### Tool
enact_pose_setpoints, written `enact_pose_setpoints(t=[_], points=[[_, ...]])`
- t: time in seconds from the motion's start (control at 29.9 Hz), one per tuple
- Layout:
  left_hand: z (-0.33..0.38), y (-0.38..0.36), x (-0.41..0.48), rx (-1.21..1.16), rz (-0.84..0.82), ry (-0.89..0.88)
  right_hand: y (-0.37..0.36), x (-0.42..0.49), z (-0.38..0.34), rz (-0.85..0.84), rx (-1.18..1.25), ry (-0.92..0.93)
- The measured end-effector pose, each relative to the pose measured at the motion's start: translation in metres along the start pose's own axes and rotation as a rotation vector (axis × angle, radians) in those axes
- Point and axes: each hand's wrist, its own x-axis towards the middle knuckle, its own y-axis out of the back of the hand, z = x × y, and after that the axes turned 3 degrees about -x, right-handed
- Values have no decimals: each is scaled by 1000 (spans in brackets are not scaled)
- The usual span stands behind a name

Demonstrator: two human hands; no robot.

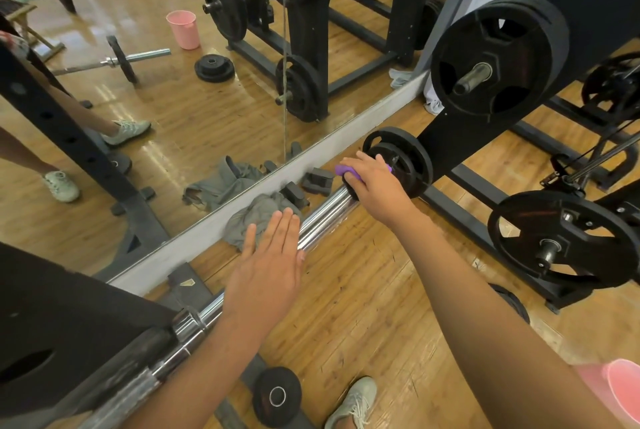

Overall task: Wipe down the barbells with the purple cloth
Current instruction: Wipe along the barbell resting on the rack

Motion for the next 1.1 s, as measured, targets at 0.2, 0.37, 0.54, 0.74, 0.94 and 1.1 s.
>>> enact_pose_setpoints(t=[0.2, 0.37, 0.54, 0.74, 0.94, 1.1], points=[[5, -1, -4, -14, 30, -21, -7, -33, 14, 70, 136, -20], [5, -2, -6, -1, 43, -42, 7, -5, -10, -22, 11, -53], [4, -5, -7, 22, 80, -54, 11, 25, -23, -238, -236, -174], [11, -7, -11, 50, 100, -51, 0, -25, 3, 58, 45, 68], [13, -4, -13, 107, 103, -39, -5, -23, -2, 79, 48, 40], [17, -5, -17, 120, 108, -49, -3, -22, -1, 17, 15, 90]])
